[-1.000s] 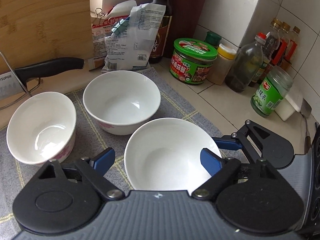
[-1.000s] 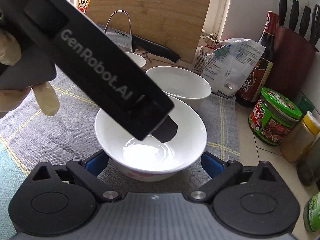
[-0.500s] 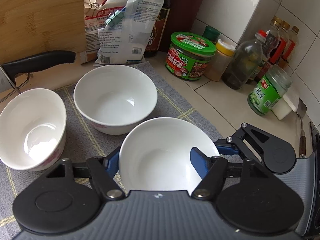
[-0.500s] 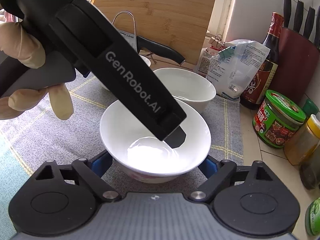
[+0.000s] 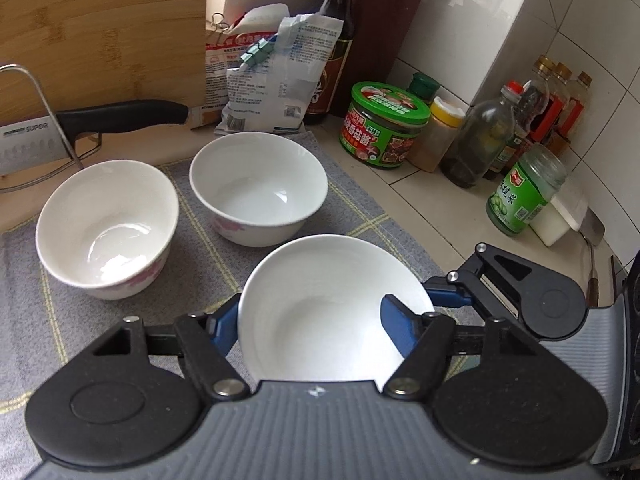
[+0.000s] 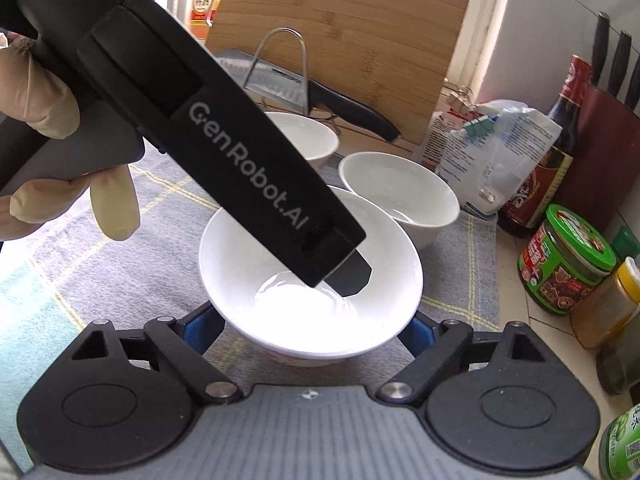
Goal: Organize plates and bowls
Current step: 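Lift the bowl with the left gripper and carry it toward the plate stack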
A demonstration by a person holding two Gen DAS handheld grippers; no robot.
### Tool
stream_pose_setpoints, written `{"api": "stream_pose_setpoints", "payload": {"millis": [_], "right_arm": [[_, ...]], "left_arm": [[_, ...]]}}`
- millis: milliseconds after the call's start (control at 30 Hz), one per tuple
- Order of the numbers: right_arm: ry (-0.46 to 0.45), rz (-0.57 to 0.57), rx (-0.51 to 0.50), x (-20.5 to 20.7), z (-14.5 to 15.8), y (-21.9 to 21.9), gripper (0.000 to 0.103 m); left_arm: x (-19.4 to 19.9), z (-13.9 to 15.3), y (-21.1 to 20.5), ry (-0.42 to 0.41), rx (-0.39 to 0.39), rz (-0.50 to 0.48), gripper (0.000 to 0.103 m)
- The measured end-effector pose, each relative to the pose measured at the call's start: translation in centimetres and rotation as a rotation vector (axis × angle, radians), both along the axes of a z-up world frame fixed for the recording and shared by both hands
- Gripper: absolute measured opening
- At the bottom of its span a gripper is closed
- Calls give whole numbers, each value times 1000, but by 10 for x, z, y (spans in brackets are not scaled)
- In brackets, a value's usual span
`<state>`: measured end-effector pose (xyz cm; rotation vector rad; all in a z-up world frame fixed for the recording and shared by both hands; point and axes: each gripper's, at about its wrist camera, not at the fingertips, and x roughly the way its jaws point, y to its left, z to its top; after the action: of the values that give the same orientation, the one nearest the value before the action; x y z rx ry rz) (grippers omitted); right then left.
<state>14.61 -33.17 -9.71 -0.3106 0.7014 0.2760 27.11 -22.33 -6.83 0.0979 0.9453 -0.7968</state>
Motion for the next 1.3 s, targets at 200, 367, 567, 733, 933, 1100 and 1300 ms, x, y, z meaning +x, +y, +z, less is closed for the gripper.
{"api": "stream_pose_setpoints", "payload": {"millis": [200,367,567,733,933,1100,1300], "right_arm": [[8,72,7,-8,6,28,93],[15,144,0,-10,7,62,93],[25,220,6,-8,5,104,93],[29,271,11,-3,4,136,93],[43,311,25,5,0,168,93],[57,331,28,11,-6,187,93],[72,332,23,9,-12,199,93]], "left_arm": [[-14,6,41,0,-8,61,71],[-24,7,80,2,7,114,71],[-30,7,123,4,28,178,72],[-31,7,156,6,34,225,72],[-30,4,184,5,57,261,72],[-26,-1,201,17,57,281,72],[-24,-8,212,34,51,284,72]]}}
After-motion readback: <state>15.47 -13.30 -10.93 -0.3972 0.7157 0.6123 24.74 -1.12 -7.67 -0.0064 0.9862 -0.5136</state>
